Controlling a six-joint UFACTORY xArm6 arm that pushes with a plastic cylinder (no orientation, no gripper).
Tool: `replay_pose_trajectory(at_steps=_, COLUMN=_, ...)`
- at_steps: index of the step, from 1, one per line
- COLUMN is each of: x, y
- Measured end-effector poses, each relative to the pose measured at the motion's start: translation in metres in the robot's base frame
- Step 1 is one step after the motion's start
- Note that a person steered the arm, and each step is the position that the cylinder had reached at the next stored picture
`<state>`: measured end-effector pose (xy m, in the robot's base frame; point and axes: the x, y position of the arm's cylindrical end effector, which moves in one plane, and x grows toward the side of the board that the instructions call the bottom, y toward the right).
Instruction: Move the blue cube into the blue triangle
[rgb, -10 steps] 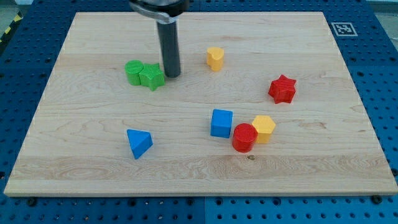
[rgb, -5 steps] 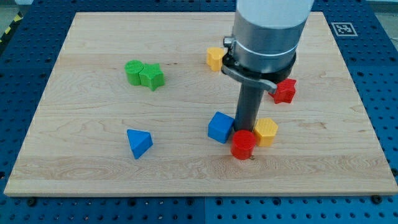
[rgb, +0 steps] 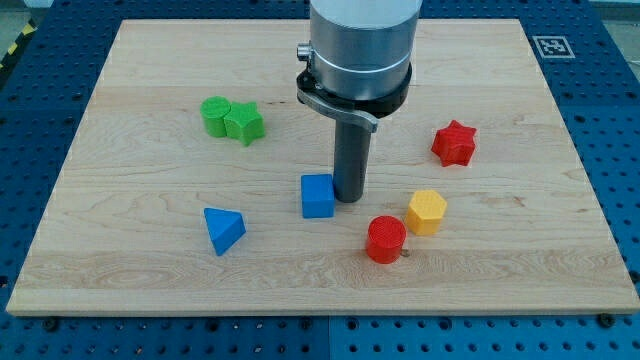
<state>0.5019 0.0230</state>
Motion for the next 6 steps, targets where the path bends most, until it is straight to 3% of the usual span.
replay_pose_trajectory(at_steps=4, x=0.012, y=-0.079)
replay_pose_trajectory(at_steps=6, x=0.012, y=-0.039)
